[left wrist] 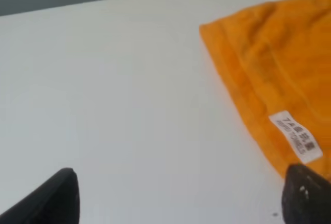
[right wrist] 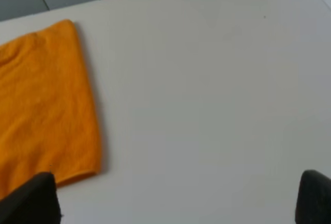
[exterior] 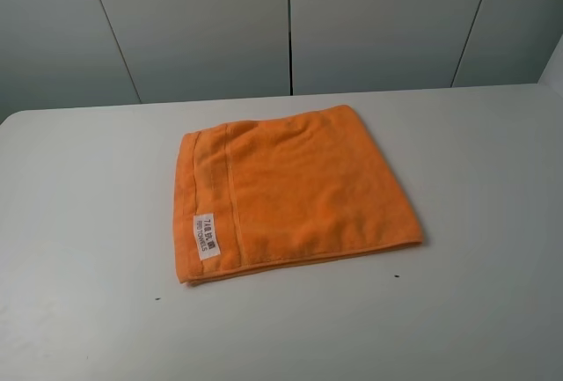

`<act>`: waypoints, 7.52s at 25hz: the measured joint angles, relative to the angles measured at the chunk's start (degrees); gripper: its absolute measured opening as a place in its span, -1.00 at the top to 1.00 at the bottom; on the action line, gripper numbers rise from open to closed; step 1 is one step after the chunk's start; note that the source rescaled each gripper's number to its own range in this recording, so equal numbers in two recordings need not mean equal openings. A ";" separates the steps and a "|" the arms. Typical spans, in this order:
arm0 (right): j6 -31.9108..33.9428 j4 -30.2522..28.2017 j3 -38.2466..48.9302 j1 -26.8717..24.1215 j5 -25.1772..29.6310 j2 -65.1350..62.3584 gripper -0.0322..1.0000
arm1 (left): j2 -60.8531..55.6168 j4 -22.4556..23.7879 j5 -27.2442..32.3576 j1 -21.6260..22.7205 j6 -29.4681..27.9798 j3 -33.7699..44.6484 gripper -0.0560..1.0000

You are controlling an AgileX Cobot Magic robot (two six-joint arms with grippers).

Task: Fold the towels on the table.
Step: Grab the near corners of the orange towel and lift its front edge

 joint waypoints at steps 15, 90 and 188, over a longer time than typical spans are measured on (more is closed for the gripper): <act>-50.06 20.39 -4.57 13.46 -13.86 53.18 -0.96 | 51.14 -14.87 -7.03 -3.77 39.58 -7.77 -1.00; -93.37 5.31 -20.20 21.89 -28.58 103.46 -1.00 | 81.89 5.56 -13.70 -36.43 18.33 -17.15 -1.00; -93.25 11.55 -21.02 21.78 -31.80 105.53 0.74 | 89.95 11.37 -28.57 -44.41 18.56 -18.24 0.83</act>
